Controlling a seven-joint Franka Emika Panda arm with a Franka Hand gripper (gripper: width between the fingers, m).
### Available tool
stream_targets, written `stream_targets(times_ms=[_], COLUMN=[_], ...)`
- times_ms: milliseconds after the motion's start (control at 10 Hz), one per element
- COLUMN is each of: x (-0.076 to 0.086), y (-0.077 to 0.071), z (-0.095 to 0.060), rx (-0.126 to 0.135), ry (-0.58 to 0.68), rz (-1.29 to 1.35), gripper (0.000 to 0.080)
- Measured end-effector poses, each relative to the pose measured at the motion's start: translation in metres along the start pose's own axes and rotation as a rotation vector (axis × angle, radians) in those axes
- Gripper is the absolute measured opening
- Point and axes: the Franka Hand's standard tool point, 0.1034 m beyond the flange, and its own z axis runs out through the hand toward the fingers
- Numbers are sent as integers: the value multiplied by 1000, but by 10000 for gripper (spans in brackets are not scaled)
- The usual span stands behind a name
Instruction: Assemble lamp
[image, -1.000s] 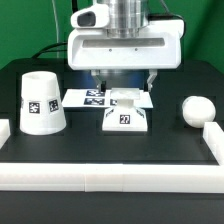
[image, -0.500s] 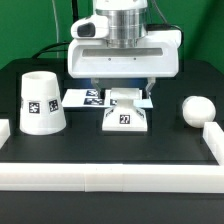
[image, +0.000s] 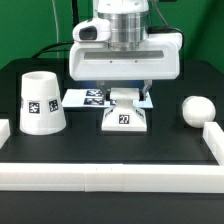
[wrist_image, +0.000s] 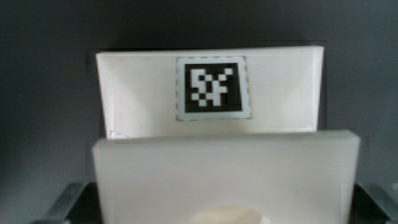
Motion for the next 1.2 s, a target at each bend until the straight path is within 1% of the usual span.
stream_targets(times_ms=[600, 700, 800, 900, 1000, 1200], x=[0, 5, 16, 26, 35, 59], y=[0, -5, -15, -20, -23, -32], z=[0, 0, 0, -1, -1, -3], rx=[0, 2, 4, 6, 8, 16], ry=[0, 1, 8, 19, 23, 20], rz=[-3, -10, -24, -33, -38, -45], gripper=[534, 534, 534, 534, 534, 534])
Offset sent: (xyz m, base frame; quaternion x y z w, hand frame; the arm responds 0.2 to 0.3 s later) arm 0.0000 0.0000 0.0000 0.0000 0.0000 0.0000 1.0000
